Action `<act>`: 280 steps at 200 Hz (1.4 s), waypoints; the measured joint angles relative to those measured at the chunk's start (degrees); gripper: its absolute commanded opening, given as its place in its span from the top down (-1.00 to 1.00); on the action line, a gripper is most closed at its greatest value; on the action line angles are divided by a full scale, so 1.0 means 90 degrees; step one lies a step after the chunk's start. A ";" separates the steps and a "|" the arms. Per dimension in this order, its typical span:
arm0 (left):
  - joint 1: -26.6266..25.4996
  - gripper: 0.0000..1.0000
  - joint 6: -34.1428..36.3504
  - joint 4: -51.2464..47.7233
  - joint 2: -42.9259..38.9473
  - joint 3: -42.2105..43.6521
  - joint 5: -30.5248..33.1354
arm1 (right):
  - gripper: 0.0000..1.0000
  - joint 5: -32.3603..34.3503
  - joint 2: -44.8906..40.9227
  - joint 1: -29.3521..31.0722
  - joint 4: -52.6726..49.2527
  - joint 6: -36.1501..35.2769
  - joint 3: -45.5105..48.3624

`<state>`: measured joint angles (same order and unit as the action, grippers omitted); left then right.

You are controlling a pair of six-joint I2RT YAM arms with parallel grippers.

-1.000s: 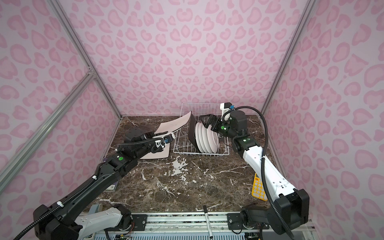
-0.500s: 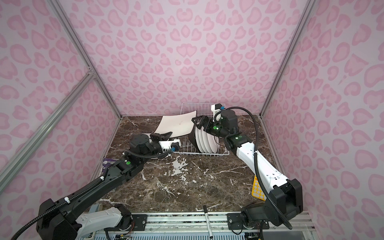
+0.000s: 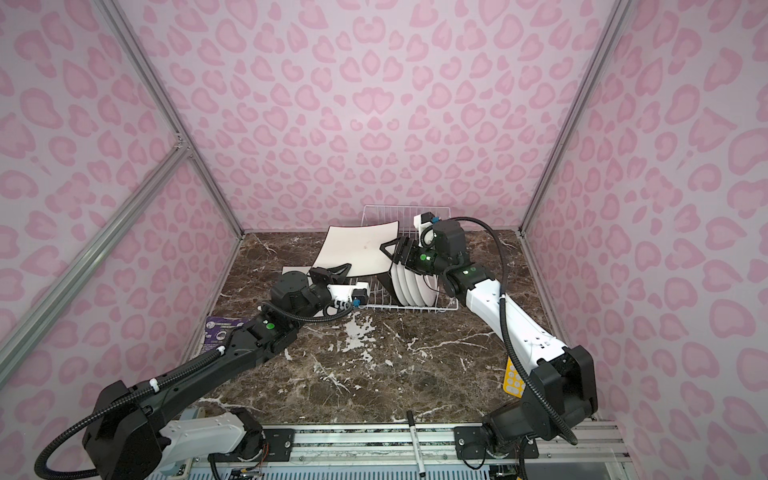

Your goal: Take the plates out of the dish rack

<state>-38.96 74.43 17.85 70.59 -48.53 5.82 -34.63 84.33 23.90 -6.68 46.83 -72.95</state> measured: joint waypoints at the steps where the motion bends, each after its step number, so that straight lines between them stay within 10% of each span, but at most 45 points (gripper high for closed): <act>1: -0.0002 0.93 0.0005 0.0000 0.0002 0.0000 0.0000 | -0.40 -0.0002 0.0002 0.0000 0.0000 0.0002 0.0000; 195: -0.0214 0.91 0.0709 0.0527 0.0318 0.0090 0.0403 | 0.64 -0.0525 0.0294 0.0022 0.0153 0.0894 0.0158; 259: -0.0214 0.49 0.0556 0.0498 0.0342 0.0085 0.0578 | 0.86 -0.0636 0.0294 0.0010 0.0466 0.1231 0.0214; 280: -0.0204 0.03 0.0459 0.0488 0.0342 0.0044 0.0644 | 0.97 -0.0697 0.0272 0.0012 0.0617 0.1154 0.0243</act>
<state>-40.80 78.56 22.24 73.67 -48.14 11.62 -40.91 86.78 24.01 -1.13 57.21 -70.76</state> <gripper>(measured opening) 0.330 0.157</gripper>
